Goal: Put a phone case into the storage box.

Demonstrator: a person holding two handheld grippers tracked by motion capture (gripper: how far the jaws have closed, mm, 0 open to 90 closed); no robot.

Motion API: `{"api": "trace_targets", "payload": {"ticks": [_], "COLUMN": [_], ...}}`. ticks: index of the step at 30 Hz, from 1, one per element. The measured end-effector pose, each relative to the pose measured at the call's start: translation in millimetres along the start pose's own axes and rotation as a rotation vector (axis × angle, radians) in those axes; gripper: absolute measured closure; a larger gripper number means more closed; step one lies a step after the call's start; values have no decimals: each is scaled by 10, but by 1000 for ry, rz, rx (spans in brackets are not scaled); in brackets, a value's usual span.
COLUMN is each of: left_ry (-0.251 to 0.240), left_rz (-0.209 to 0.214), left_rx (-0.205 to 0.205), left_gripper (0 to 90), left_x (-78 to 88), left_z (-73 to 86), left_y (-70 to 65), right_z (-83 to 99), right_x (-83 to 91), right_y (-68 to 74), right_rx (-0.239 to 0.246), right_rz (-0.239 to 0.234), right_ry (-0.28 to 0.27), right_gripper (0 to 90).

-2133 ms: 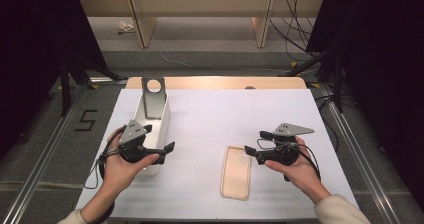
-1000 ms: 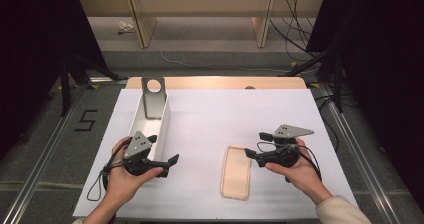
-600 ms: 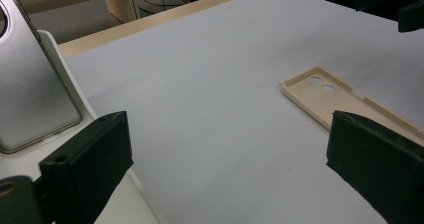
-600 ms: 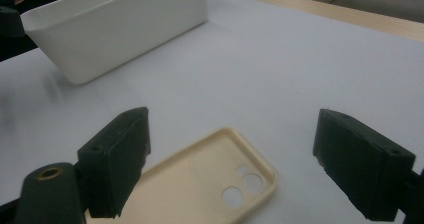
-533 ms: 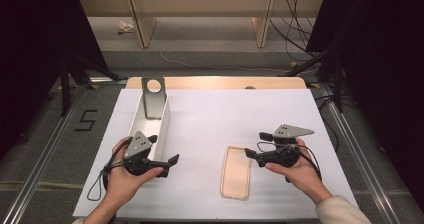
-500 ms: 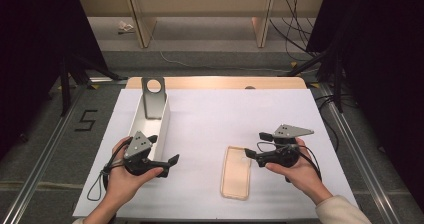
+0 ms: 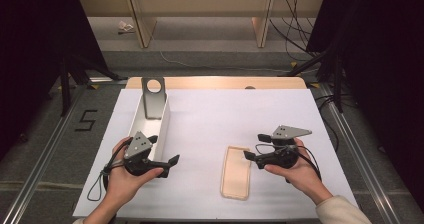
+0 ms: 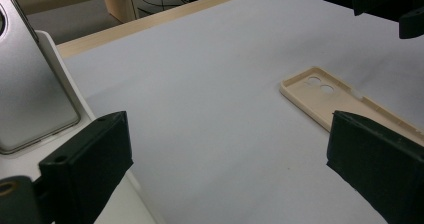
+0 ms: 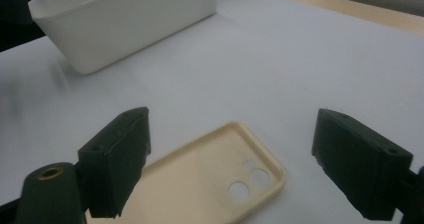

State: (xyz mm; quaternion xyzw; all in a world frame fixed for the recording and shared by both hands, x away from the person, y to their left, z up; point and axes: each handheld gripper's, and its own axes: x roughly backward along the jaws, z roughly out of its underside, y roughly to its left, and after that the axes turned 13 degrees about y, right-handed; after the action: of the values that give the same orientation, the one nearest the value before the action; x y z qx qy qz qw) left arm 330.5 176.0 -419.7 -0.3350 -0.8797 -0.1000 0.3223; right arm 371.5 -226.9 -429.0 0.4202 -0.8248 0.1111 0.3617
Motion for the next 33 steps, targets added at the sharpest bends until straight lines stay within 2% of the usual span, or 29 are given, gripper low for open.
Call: {"api": "trace_targets", "payload": {"ticks": [5,10,16,19,27,33], "left_ry": [4,11,15,18,25,29], "left_rz": [9,18,18,22,27,29], "left_rx": [-9,-17,-21,-24,-29,-31], "left_gripper": [39,39,39,39,39,39], "left_x": [-4,-26,-38,-46,-63,-75], "left_z": [-3,0,6,10,18,20], "left_y": [-40,-70,-74,-77,-94,-106], "right_z": [8,17,42,55,71,81], "right_x": [-50,-108,-200,-240,-300,-340], "right_y": [58,142,272,352,479,601], "right_rx": [59,145,244,284,336,404], "right_rz": [-35,-69,-118,-128,-149,-171], "right_ry": [56,125,234,280,367,449], "right_gripper": [190,216,242,267,339,397]}}
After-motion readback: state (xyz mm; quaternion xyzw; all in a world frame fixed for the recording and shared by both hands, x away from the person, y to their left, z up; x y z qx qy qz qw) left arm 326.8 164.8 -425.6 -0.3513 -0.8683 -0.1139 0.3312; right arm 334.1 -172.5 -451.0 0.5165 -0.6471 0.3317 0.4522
